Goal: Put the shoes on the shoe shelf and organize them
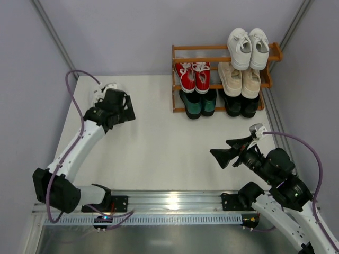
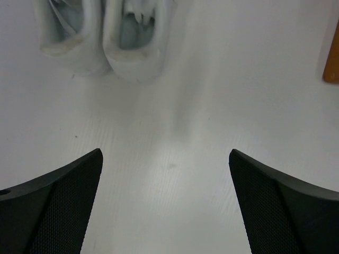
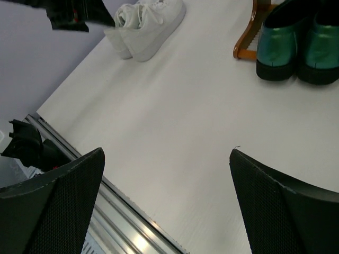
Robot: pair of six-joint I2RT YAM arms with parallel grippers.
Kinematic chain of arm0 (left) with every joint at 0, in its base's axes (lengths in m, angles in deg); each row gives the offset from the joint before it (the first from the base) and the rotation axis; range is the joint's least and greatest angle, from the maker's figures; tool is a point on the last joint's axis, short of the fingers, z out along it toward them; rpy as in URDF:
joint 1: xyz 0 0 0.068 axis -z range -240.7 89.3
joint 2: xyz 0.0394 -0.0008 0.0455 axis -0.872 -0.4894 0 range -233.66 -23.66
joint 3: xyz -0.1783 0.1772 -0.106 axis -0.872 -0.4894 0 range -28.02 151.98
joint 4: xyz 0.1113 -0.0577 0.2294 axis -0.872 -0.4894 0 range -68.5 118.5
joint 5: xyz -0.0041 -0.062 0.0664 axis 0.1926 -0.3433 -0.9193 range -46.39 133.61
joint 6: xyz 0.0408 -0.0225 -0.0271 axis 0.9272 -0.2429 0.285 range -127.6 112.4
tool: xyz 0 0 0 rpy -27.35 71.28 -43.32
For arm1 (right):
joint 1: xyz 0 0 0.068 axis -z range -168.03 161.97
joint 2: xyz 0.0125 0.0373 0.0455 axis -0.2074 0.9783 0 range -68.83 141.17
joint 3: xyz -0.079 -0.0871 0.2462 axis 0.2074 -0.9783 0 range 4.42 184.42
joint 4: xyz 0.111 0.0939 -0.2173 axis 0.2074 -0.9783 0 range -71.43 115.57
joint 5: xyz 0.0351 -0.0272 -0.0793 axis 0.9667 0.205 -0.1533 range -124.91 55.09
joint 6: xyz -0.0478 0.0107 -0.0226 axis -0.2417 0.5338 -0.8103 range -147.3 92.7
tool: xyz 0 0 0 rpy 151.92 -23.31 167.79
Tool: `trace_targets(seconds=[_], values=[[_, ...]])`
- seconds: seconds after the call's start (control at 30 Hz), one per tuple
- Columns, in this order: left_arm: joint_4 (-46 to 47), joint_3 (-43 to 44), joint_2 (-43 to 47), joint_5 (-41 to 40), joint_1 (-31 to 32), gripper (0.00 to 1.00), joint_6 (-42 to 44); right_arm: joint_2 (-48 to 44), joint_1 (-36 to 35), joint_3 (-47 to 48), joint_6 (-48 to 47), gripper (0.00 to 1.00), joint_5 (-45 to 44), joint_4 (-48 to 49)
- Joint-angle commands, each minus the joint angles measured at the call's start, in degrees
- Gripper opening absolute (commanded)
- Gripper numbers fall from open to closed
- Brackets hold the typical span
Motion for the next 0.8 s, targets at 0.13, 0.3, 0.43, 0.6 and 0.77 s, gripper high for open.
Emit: trace_targets(seconds=[0.13,0.3,0.43,0.6,0.77], values=[[1.89,15.50,-14.18,13.48,-22.21,1.00,11.73,-3.52,-0.37,-4.73,3.24,1.00,4.91,-2.17],[4.26,18.40,-20.95,18.66,-26.27,1.00,16.20,-4.93,-0.29,-4.82,2.88,1.00,4.65,-4.11],[4.87,20.25,-28.06,19.99,-26.98,1.00,18.15,-4.32,-0.37,-4.55,2.97,1.00,4.65,-4.37],[5.67,21.92,-34.31,21.13,-27.33,1.00,19.90,-3.62,-0.37,-4.29,3.06,1.00,4.47,-4.81],[5.14,23.15,-40.81,22.80,-27.42,0.97,21.22,-2.48,-0.37,-4.38,3.15,1.00,4.30,-4.81]])
